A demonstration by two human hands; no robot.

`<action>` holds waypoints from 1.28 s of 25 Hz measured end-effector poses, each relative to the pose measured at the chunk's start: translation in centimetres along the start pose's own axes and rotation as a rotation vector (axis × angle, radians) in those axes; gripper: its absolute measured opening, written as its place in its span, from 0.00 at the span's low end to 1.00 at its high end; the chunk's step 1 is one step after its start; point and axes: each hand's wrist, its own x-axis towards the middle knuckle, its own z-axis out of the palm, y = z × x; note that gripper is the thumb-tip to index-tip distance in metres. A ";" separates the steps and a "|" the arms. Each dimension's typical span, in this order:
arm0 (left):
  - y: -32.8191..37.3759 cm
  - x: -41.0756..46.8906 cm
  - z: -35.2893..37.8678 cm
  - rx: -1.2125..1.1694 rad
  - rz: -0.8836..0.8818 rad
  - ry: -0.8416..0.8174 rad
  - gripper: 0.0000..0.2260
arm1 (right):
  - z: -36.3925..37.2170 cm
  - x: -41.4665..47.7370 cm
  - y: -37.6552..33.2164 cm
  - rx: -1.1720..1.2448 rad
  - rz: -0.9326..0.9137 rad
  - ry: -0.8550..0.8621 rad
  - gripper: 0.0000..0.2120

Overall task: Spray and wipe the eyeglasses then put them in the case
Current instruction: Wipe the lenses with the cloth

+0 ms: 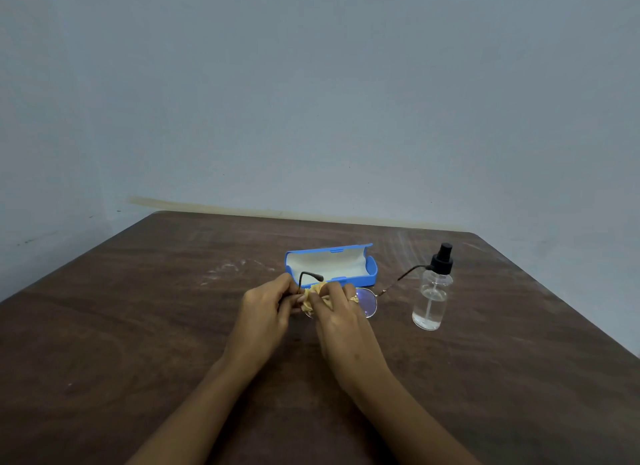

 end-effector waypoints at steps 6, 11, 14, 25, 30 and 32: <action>-1.0 0.2 -0.6 0.034 -0.062 0.047 0.20 | -1.3 -0.4 -0.5 0.048 -0.094 -0.039 0.15; -0.7 0.4 -0.6 -0.022 -0.100 0.076 0.21 | -1.5 -0.5 0.0 0.040 -0.061 -0.014 0.12; -1.0 0.4 -0.7 -0.014 -0.105 0.089 0.21 | -1.7 -0.6 0.6 0.074 0.005 0.041 0.13; -1.3 0.6 -1.1 0.002 -0.149 0.084 0.22 | -3.2 -0.3 1.4 -0.120 0.313 0.106 0.14; -0.6 0.3 -0.8 -0.031 -0.132 0.055 0.21 | -2.6 -0.5 1.4 -0.207 0.191 0.052 0.09; -0.6 0.4 -0.7 -0.070 -0.156 0.066 0.20 | -2.7 -0.5 1.4 -0.184 0.194 0.017 0.13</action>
